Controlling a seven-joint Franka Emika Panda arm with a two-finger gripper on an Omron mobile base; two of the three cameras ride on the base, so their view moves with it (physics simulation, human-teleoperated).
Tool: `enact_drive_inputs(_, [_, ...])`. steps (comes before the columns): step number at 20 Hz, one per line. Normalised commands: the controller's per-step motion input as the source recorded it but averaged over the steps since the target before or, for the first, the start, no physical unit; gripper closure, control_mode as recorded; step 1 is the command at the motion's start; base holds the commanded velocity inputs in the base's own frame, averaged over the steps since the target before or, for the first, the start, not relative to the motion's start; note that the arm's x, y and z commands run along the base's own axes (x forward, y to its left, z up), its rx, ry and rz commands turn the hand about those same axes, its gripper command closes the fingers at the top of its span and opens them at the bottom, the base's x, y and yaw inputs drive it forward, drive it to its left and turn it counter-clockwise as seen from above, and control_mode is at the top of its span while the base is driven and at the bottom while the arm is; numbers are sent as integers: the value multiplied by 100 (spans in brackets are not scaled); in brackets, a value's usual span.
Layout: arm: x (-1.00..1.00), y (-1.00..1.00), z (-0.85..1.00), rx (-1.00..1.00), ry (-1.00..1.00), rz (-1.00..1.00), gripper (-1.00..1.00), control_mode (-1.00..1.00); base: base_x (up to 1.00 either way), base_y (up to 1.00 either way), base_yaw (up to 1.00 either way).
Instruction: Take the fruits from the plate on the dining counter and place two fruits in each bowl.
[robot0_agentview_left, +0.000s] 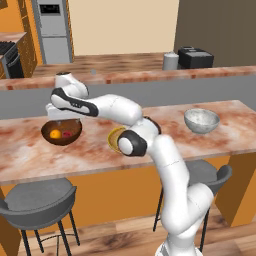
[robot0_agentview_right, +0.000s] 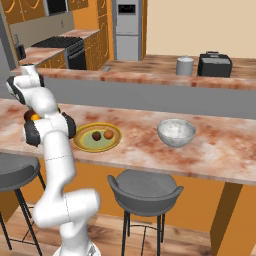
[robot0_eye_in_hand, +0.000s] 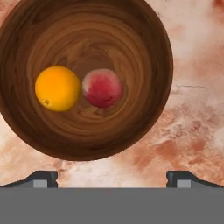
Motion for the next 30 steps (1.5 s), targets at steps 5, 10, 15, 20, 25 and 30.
enact_drive_inputs(5, [-69,-93,0,2,0,-3,-100,-100,0,0,0])
enact_drive_inputs(10, [-52,-100,6,8,3,-5,-100,-100,0,0,0])
enact_drive_inputs(15, [-49,-100,1,7,7,-6,-100,-100,0,0,0])
enact_drive_inputs(20, [-50,-97,0,1,4,-7,-100,-100,0,0,0])
enact_drive_inputs(25, [-33,-96,-1,1,12,-9,-100,-100,0,0,0])
enact_drive_inputs(30, [-1,-86,-11,0,25,-16,-100,-100,0,0,0])
